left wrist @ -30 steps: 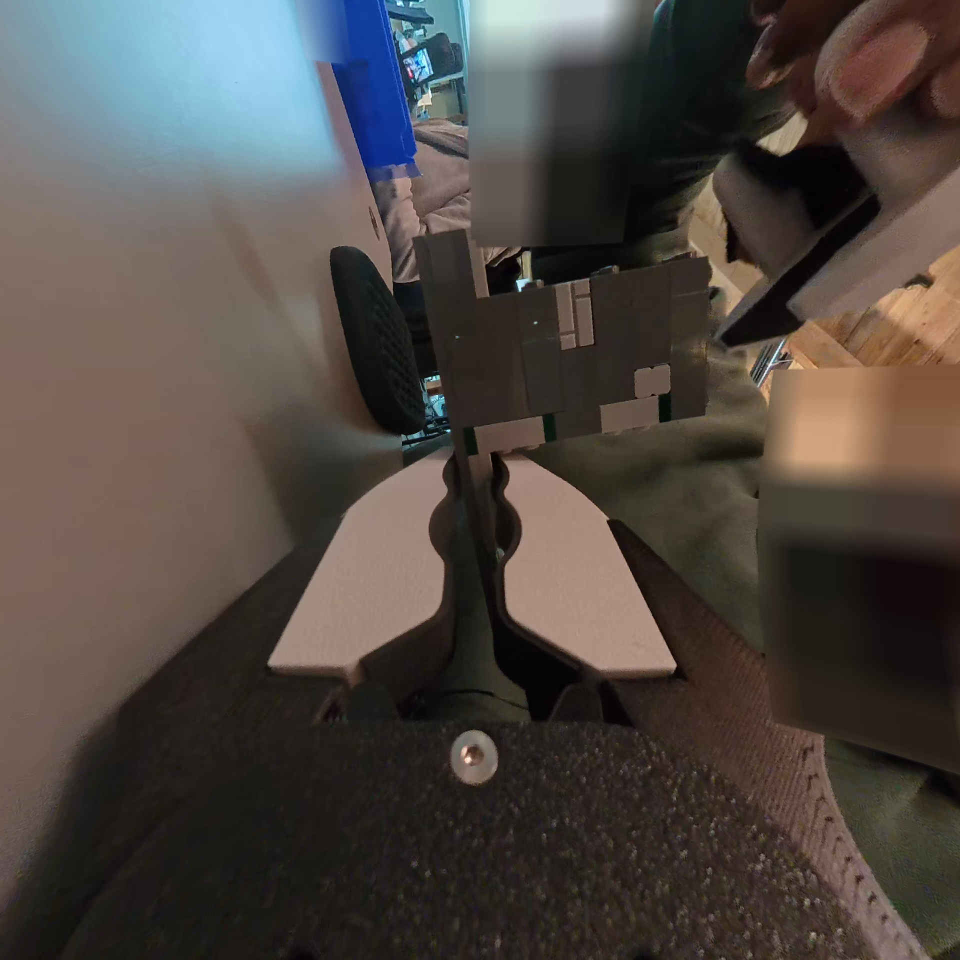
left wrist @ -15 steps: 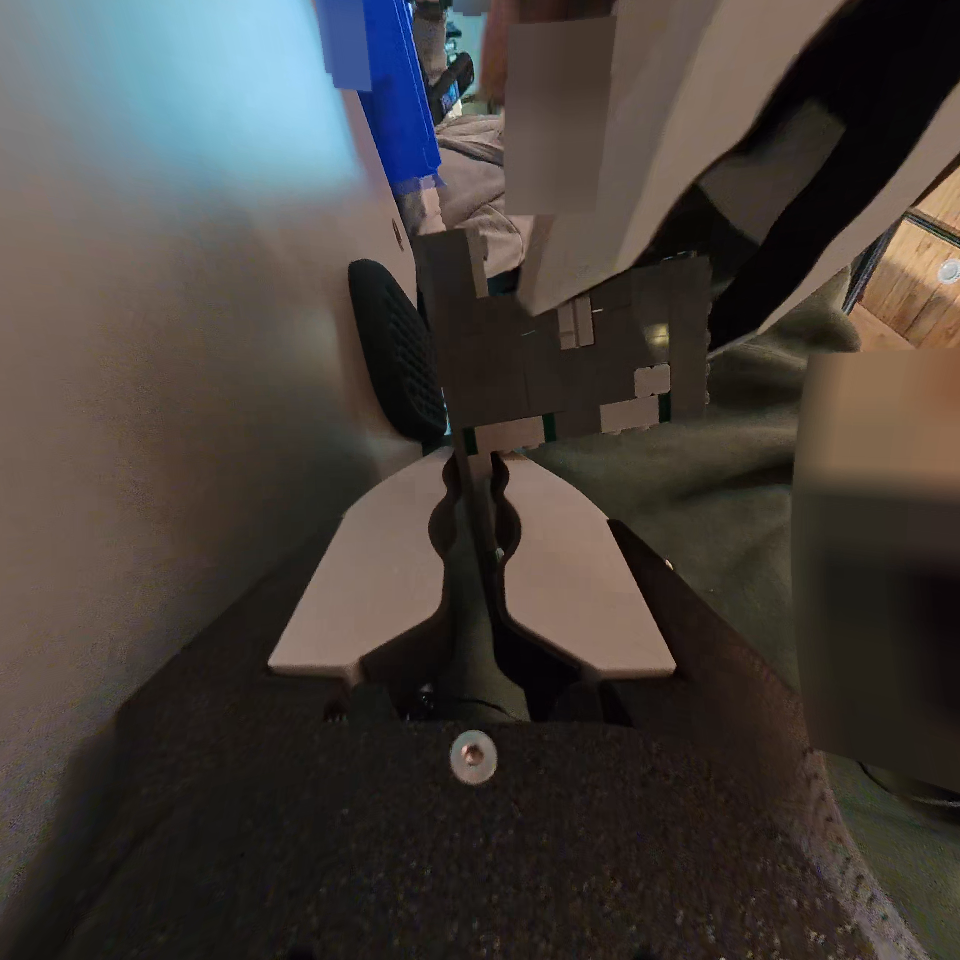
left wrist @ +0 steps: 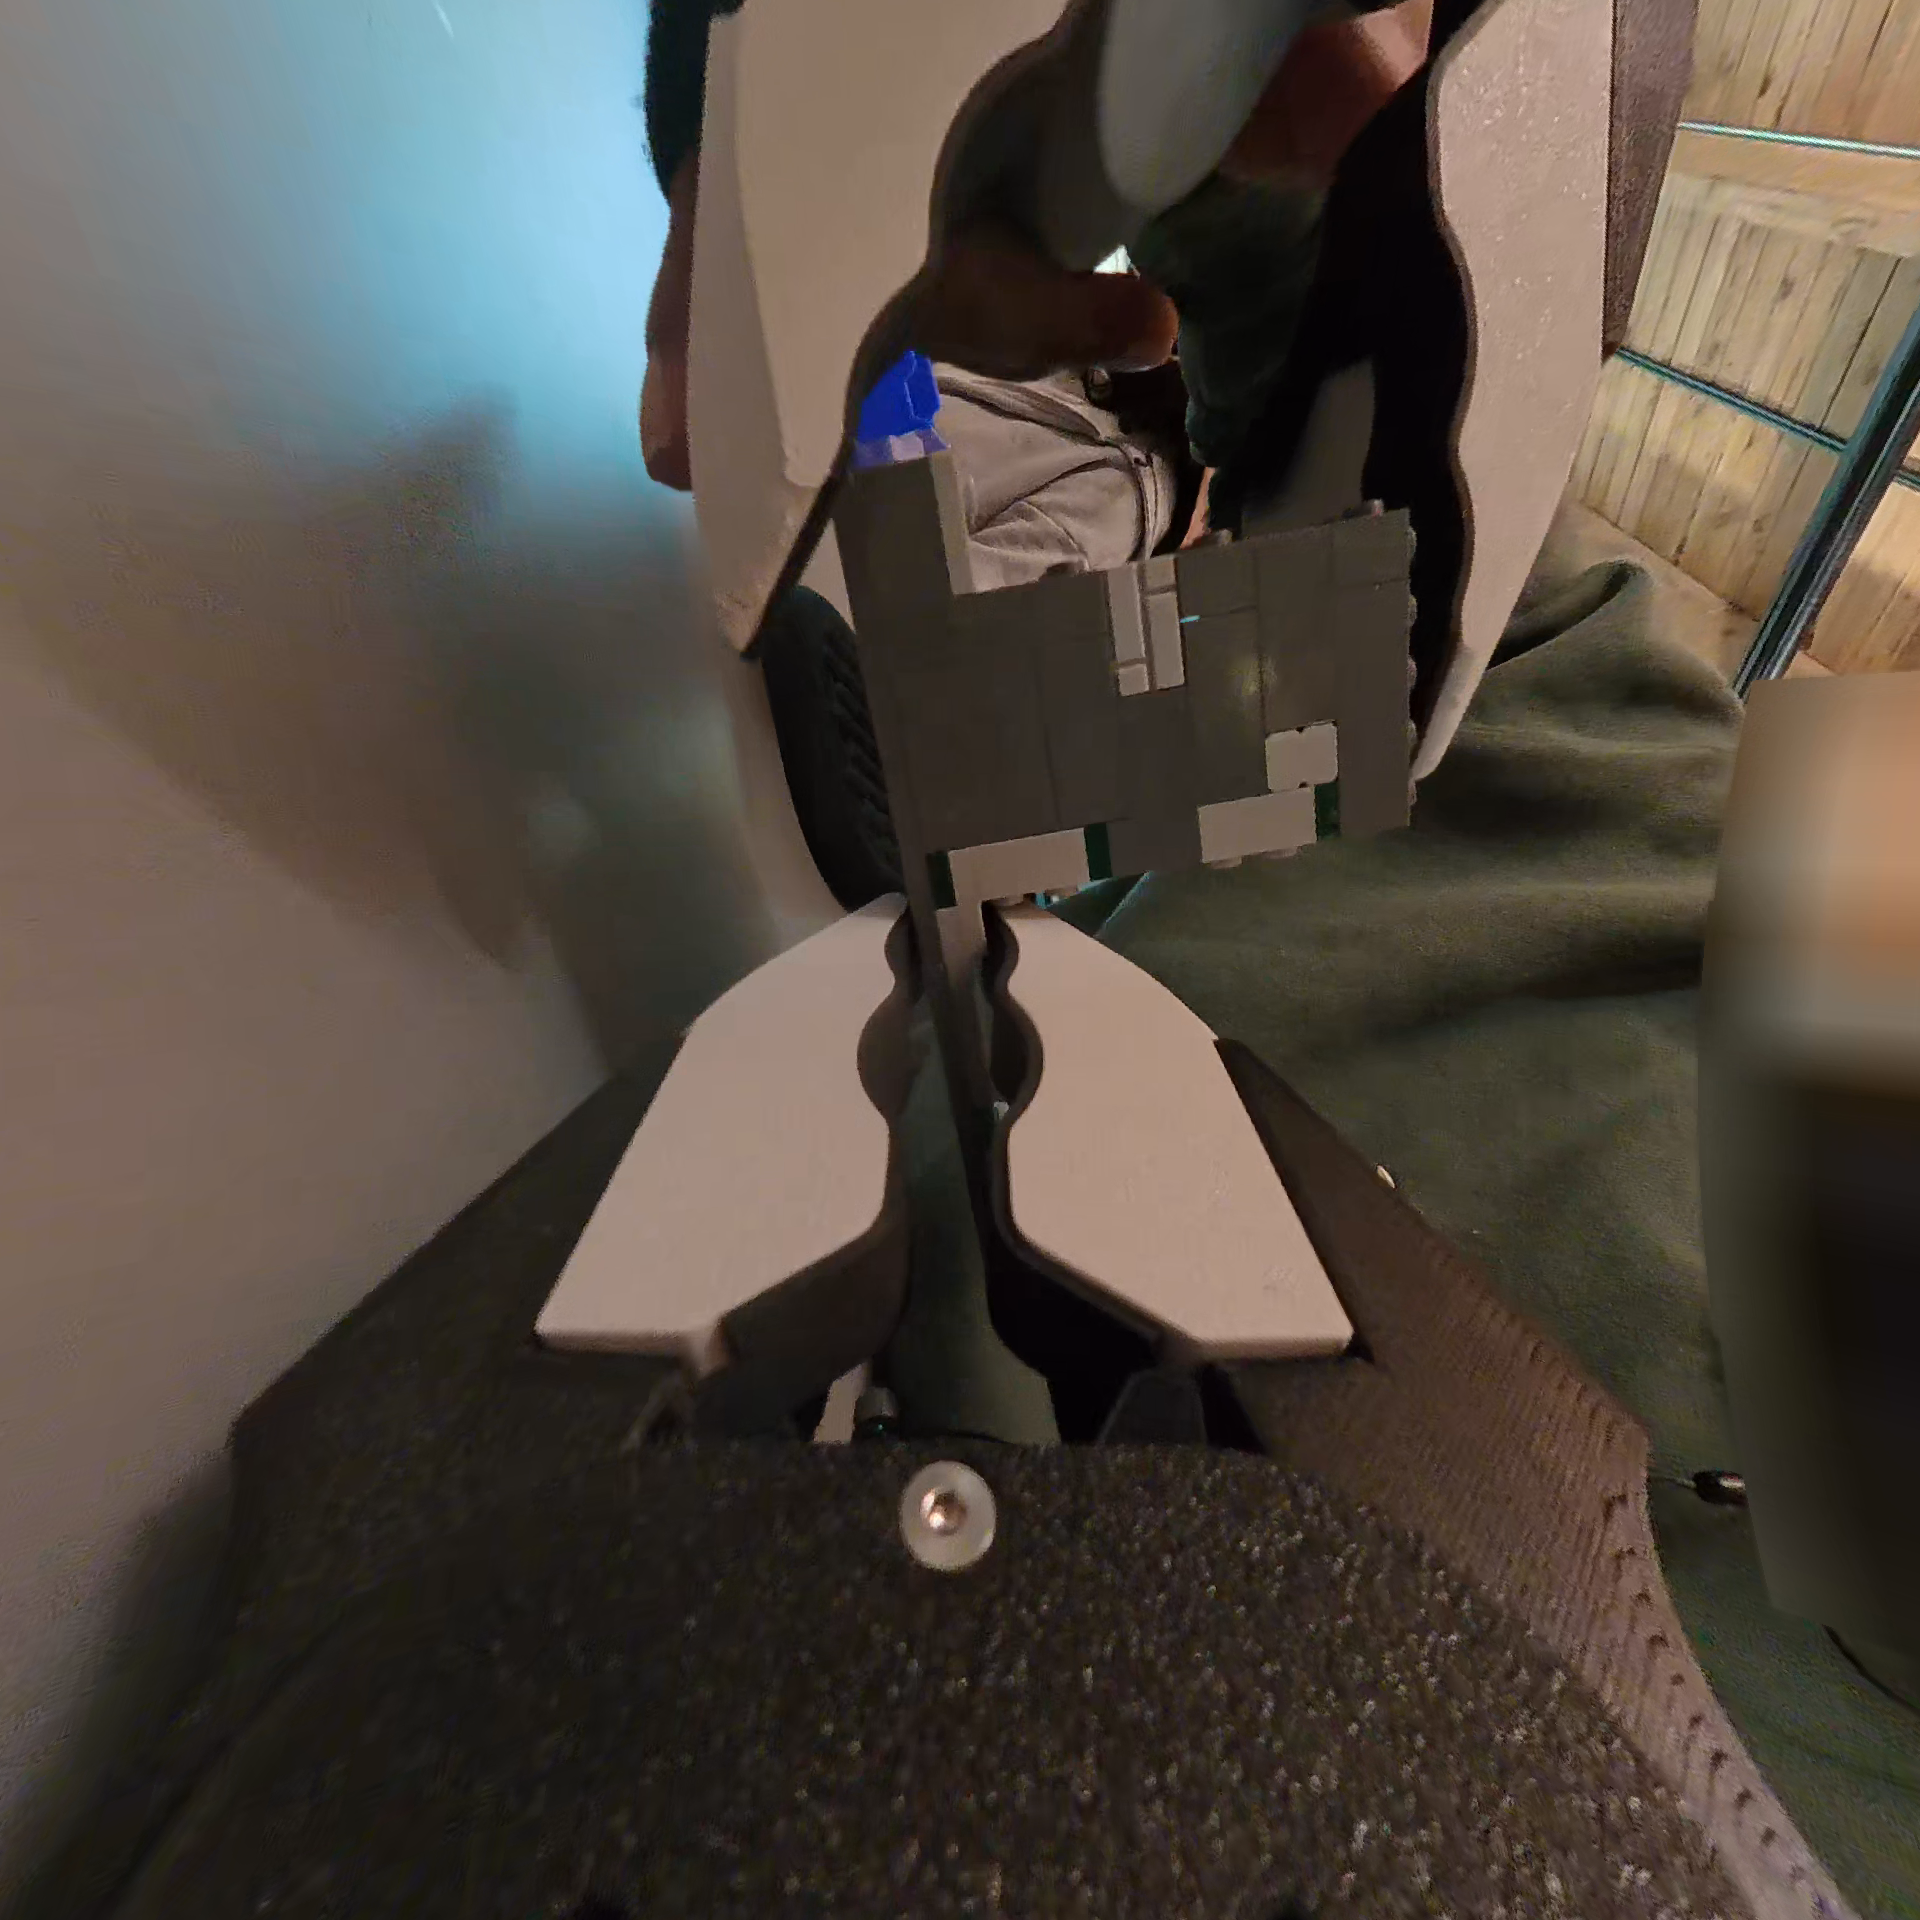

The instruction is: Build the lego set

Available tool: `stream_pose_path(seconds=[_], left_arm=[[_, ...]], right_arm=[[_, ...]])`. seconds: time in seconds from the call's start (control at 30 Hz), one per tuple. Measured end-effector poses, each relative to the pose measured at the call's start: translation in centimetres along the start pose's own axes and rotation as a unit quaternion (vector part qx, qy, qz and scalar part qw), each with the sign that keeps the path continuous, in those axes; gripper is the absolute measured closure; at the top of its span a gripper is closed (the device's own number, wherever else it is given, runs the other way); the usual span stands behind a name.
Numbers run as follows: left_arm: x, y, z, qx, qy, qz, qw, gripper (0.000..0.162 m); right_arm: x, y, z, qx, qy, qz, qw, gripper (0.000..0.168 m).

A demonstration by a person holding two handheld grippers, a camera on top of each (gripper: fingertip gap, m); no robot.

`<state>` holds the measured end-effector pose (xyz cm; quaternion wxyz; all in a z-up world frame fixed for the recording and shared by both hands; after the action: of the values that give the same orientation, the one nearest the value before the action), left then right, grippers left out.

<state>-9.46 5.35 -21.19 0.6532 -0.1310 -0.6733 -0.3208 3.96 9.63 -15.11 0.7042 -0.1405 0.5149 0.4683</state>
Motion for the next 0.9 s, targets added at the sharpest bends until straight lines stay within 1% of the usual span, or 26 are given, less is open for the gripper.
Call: stream_pose_path(seconds=[0.2,0.3,0.37,0.43,0.53,0.57,0.63,0.7,0.8,0.83,0.9], left_arm=[[0.0,-0.2,-0.1,0.002,-0.009,0.004,1.000,0.152],[-0.2,-0.2,0.0,0.006,-0.012,0.010,1.000,0.152],[-0.3,-0.2,0.2,0.009,-0.017,0.011,1.000,0.152],[-0.2,-0.2,0.3,0.015,-0.023,0.010,1.000,0.152],[-0.2,-0.1,0.7,0.029,-0.029,0.012,0.999,0.152],[-0.2,-0.1,0.8,0.033,-0.030,0.013,0.999,0.152],[-0.3,0.0,1.0,0.042,-0.030,0.017,0.999,0.152],[-0.4,0.0,1.1,0.046,-0.028,0.019,0.998,0.152],[-0.5,0.0,1.0,0.047,-0.026,0.022,0.998,0.152],[-0.5,0.1,0.9,0.047,-0.024,0.023,0.998,0.153],[-0.6,0.1,0.8,0.048,-0.021,0.024,0.998,0.153]], right_arm=[[-0.1,-0.2,-0.2,0.007,-0.011,0.003,1.000,0.074],[-0.3,-0.1,0.2,0.026,-0.020,0.013,0.999,0.074],[-0.8,0.0,1.3,0.053,-0.048,0.037,0.997,0.080],[-1.5,-0.1,2.7,0.082,-0.115,0.077,0.987,0.089],[-3.2,-1.4,4.0,0.108,-0.262,0.150,0.947,0.106],[-3.9,-2.0,3.8,0.109,-0.299,0.168,0.933,0.106],[-5.1,-3.4,2.6,0.100,-0.368,0.204,0.901,0.108],[-5.7,-4.9,0.5,0.078,-0.433,0.239,0.866,0.109],[-5.6,-6.4,-2.9,0.043,-0.494,0.273,0.824,0.110],[-5.5,-6.7,-3.8,0.041,-0.503,0.280,0.817,0.111],[-5.2,-6.8,-5.0,0.048,-0.509,0.284,0.811,0.114]])
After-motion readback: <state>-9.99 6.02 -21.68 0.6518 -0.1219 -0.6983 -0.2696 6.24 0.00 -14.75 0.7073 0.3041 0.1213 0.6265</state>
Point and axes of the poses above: each gripper's, where its closed fingertips meet, z back along the fingers, y out of its top, x = y × z across the jaws, the point moved 9 cm from there along z, back along the fingers, and after that the axes turned 11 degrees about -x, right-handed, at the moved point
